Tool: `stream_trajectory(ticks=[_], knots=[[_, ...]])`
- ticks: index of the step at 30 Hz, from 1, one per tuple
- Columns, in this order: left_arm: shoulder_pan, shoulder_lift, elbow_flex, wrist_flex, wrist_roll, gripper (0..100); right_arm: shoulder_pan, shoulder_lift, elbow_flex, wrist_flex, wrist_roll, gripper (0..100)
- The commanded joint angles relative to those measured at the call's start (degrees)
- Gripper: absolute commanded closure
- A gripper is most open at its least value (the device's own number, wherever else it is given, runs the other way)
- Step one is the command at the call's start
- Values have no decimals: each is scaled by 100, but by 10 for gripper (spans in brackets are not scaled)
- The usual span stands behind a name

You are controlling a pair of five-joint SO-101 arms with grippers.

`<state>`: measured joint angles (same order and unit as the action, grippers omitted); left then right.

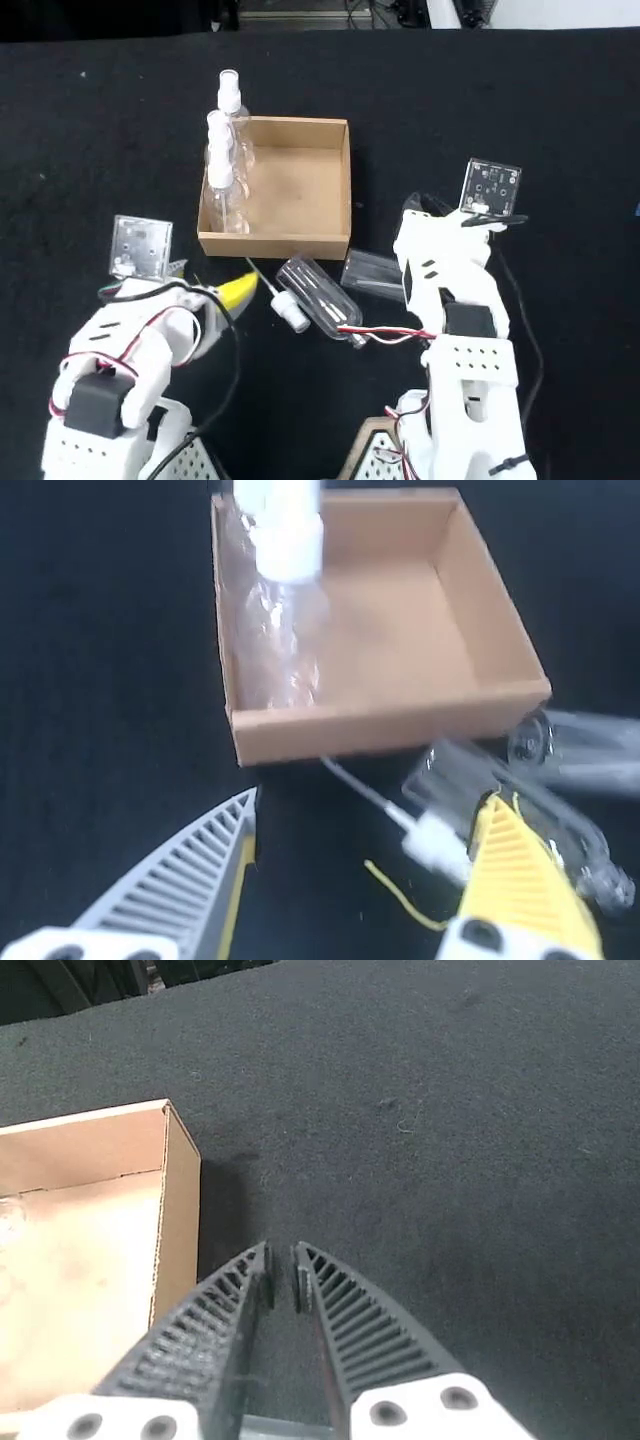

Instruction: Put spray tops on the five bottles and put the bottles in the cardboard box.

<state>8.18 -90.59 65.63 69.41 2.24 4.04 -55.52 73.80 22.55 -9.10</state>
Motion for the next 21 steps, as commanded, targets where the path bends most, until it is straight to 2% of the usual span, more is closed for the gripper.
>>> stream_trajectory(ticks=[1, 6, 11, 15, 21], knots=[[84, 738, -1051, 501, 26, 674, 105, -75, -514, 580, 53, 969], [-382, 1108, -1165, 404, -44, 674, 88, -75, -1323, 1688, 316, 950], [-1367, 976, -1138, -132, -1073, 678, -264, 145, -1666, 2119, 791, 856], [-1956, 879, -989, -211, -703, 678, -457, 954, -2457, 2690, 1310, 855], [-2026, 580, -57, -756, -545, 678, -457, 2949, -4760, 5020, 2558, 851]])
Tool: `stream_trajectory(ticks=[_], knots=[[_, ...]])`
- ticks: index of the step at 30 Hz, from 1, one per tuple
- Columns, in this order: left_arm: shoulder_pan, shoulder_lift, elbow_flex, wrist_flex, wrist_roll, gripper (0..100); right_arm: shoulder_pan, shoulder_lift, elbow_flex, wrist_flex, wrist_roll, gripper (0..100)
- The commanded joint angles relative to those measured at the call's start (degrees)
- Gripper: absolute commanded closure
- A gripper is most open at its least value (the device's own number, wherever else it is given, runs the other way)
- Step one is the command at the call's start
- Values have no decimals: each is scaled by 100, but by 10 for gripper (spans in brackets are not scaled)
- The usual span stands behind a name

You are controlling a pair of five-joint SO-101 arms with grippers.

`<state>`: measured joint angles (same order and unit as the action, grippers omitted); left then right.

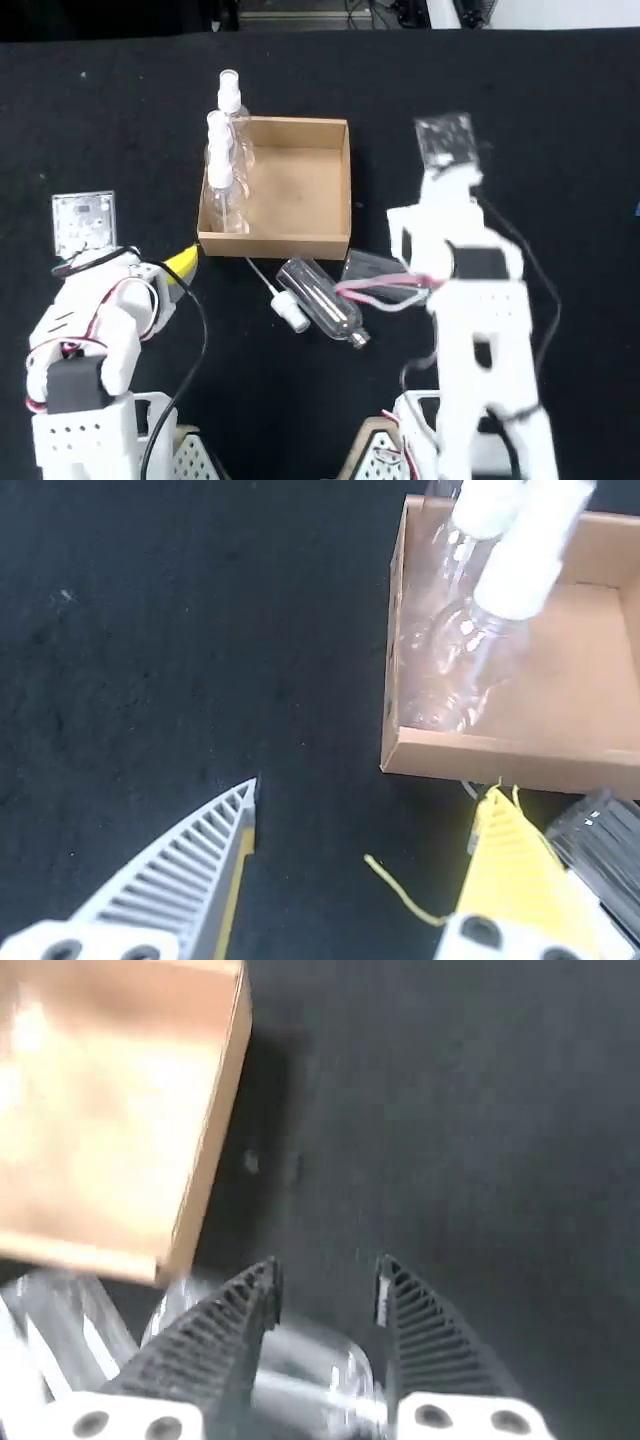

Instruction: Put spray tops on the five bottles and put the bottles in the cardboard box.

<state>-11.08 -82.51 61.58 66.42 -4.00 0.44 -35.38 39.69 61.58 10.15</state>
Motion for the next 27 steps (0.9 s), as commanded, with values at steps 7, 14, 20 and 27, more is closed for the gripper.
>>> stream_trajectory(ticks=[7, 14, 20, 27], knots=[[-92, -492, 1086, -967, 132, 679, -70, 2668, -2290, 1855, 2180, 850], [-57, -492, 1604, -1336, 615, 679, -281, 2800, -2264, 1899, 3095, 751], [-92, -492, 1640, -1336, 571, 679, -589, 2800, -1895, 1890, 4000, 692], [-92, -492, 1657, -1336, 563, 679, -659, 2782, -1015, 1354, 4545, 692]])
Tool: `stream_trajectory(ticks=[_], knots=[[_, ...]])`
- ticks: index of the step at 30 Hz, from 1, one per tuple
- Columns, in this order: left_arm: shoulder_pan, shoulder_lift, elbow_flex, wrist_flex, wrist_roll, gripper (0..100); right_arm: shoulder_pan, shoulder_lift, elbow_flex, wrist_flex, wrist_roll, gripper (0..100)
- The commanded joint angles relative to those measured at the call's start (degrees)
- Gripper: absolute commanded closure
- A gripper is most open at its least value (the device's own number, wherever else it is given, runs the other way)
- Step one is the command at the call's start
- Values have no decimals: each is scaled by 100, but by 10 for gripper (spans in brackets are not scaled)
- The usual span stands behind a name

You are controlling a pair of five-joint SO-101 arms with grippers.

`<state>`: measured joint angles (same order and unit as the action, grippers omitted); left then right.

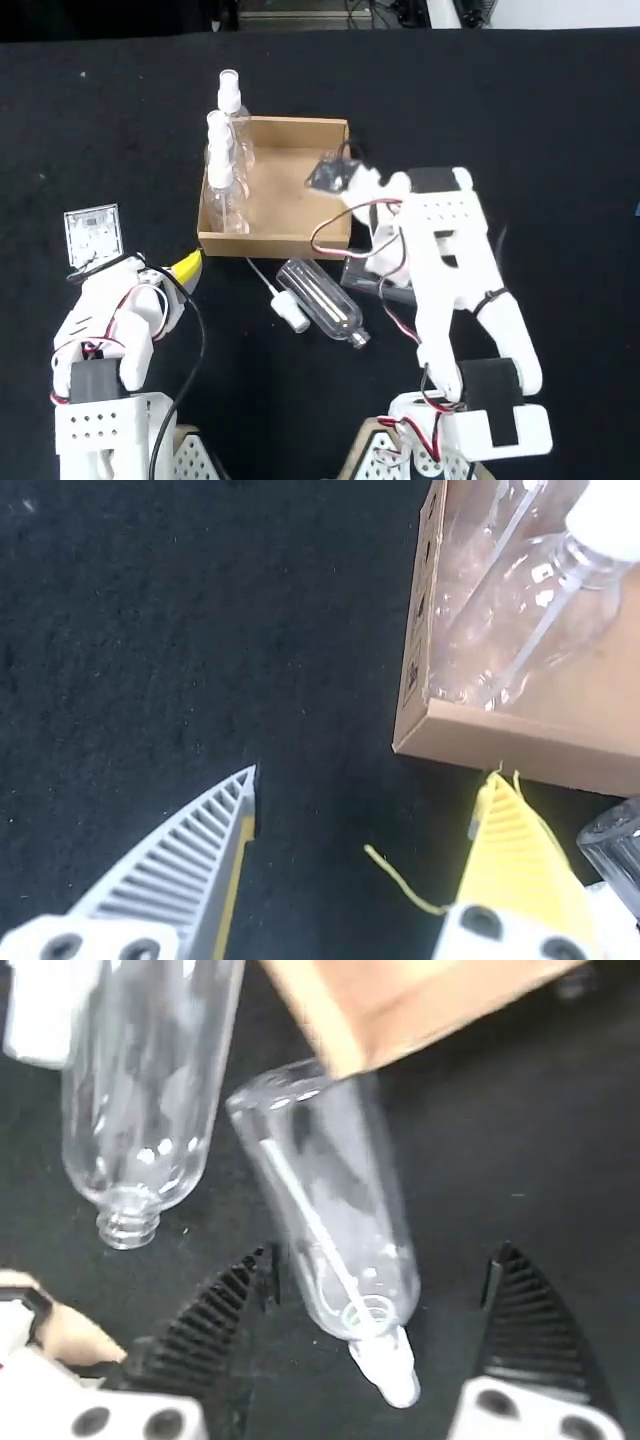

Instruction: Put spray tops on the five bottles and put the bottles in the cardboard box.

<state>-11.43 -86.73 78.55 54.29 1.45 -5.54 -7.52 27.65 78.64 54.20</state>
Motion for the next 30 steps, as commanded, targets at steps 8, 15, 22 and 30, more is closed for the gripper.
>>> stream_trajectory(ticks=[8, 15, 22, 30], knots=[[-57, -70, -40, -123, 18, 679, -53, 13, 1068, -1257, 264, 692], [-66, -70, -31, -123, 9, 679, 149, 13, 1727, -2127, 255, 707], [-66, -70, -31, -114, 9, 679, 624, -48, 1877, -2136, 62, 856], [-66, -70, -31, -123, 9, 679, 2136, -576, 813, -2136, -2567, 855]])
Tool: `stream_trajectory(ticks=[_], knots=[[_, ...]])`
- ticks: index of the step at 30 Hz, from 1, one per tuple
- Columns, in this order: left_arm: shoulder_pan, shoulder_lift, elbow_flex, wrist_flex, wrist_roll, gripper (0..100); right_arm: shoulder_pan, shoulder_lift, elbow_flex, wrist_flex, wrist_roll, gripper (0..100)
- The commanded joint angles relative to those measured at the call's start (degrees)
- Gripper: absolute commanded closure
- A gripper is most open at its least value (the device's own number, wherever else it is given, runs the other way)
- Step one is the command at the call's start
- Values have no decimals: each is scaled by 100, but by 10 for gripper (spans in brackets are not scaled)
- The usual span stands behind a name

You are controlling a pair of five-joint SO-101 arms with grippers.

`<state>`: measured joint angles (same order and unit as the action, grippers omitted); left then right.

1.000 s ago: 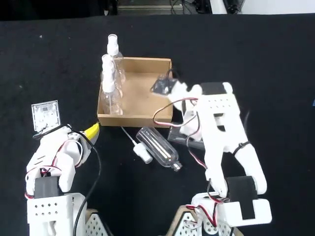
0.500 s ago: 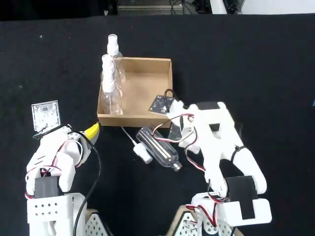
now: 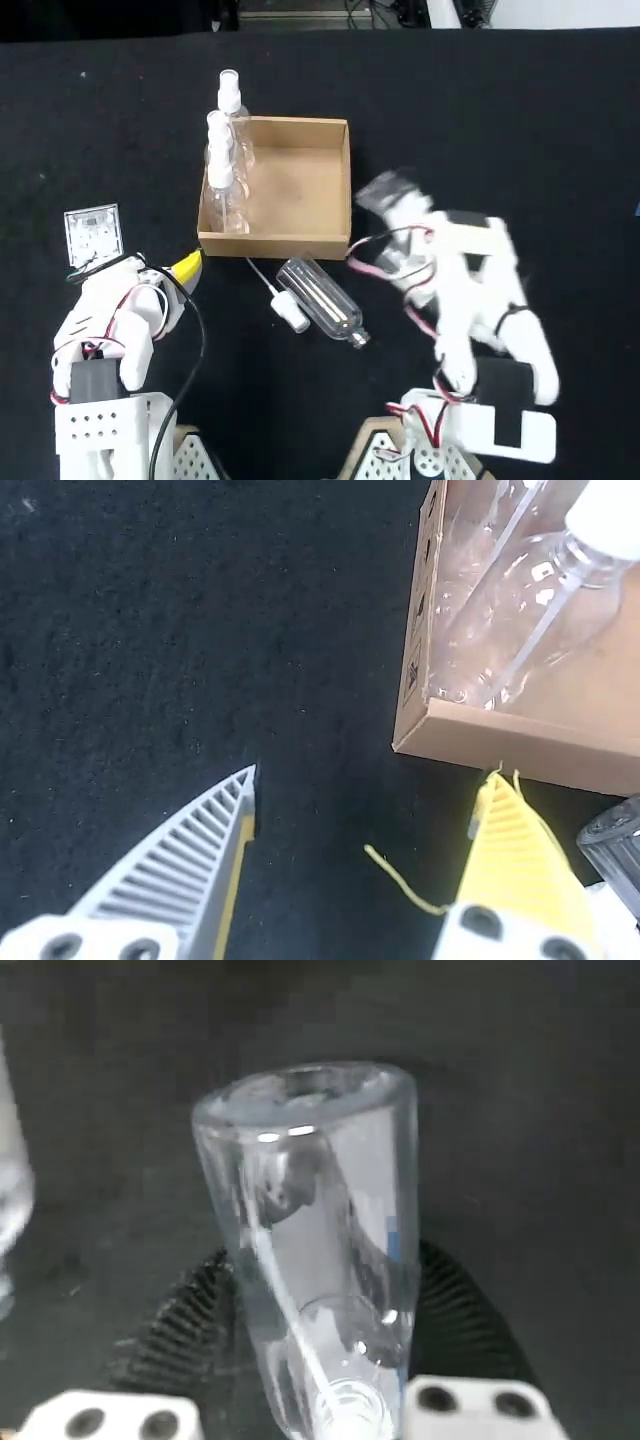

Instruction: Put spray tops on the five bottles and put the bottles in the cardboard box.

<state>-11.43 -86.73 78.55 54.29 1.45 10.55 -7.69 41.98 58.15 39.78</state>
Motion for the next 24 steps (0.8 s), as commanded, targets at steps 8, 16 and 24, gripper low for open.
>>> stream_trajectory(ticks=[8, 16, 24], knots=[[-66, -70, -31, -105, 9, 679, 712, -620, -1200, 88, -4501, 857], [-66, -70, -31, -105, 9, 679, 695, -646, -2114, 703, -6884, 853], [-66, -70, -31, -105, 9, 679, 958, -655, -2721, 1257, -7244, 853]])
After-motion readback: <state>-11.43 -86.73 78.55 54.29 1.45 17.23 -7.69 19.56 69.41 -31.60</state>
